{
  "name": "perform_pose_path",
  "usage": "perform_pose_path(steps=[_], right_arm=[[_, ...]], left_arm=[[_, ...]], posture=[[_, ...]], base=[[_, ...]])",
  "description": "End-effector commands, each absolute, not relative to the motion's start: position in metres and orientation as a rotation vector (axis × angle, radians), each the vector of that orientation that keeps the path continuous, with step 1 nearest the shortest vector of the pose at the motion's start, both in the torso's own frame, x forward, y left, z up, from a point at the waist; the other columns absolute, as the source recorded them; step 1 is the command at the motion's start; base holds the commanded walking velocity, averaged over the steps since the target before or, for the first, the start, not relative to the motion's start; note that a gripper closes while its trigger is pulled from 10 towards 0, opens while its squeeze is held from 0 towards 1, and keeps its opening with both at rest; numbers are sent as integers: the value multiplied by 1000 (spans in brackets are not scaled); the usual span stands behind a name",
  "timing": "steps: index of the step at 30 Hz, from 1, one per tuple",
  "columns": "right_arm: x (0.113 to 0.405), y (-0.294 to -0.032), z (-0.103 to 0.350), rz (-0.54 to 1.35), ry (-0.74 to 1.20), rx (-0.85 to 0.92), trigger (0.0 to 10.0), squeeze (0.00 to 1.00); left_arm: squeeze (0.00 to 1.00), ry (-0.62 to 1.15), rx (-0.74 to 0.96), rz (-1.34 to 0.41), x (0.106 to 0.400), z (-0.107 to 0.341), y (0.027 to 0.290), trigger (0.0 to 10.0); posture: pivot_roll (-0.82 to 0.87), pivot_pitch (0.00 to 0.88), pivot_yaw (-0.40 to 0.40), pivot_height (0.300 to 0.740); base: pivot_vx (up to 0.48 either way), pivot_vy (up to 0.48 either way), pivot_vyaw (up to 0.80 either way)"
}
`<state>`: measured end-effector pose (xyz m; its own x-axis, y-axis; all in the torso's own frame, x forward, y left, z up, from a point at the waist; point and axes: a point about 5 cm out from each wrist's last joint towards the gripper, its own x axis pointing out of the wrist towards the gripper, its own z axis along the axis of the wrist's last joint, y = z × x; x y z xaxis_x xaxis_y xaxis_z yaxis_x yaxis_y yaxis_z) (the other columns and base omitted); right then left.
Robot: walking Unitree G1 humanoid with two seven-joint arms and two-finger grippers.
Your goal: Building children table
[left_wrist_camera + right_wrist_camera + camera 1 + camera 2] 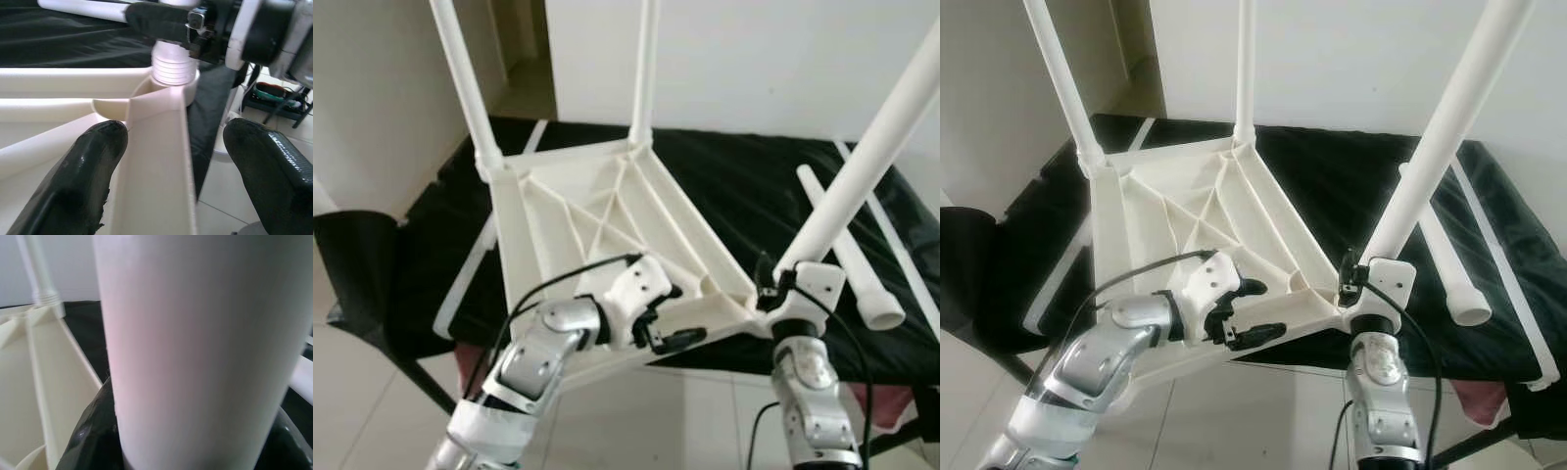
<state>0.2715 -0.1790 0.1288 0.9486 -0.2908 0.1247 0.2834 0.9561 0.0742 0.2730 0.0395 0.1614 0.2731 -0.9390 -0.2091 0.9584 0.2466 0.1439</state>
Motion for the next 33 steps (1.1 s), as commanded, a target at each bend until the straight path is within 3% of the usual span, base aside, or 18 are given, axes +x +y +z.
perform_pose_path(steps=[1,10,11,12,13,29,30,31,33], right_arm=[[265,-180,105,-377,-15,112,10000,0],[265,-175,110,-367,-50,97,10000,0],[265,-173,111,-363,-55,96,10000,282],[265,-173,111,-363,-55,96,10000,282],[264,-173,114,-361,-76,103,10000,1000],[268,-172,123,-139,-153,95,10000,1000],[269,-174,125,-77,-160,84,10000,47],[270,-176,128,-14,-165,76,10000,0],[273,-183,132,72,-177,30,10000,0]], left_arm=[[0,67,276,-1142,285,163,47,10000],[0,61,270,-1123,289,164,48,10000],[0,52,267,-1113,290,164,48,10000],[0,52,267,-1113,290,164,48,10000],[0,47,261,-1102,291,165,49,10000],[0,39,253,-1095,292,166,50,10000],[0,37,252,-1095,292,166,49,10000],[0,36,253,-1094,291,165,48,10000],[0,28,259,-1097,290,165,45,10000]], posture=[[-3,13,-9,740],[1,0,-9,740],[1,0,-9,740],[1,0,-9,740],[2,0,-7,740],[9,0,-6,740],[8,0,-5,740],[6,0,-6,740],[4,0,-7,740]], base=[[0,0,0],[0,0,0],[0,0,0],[0,0,0],[0,0,0],[0,0,0],[0,0,0],[0,0,0],[0,0,0]])
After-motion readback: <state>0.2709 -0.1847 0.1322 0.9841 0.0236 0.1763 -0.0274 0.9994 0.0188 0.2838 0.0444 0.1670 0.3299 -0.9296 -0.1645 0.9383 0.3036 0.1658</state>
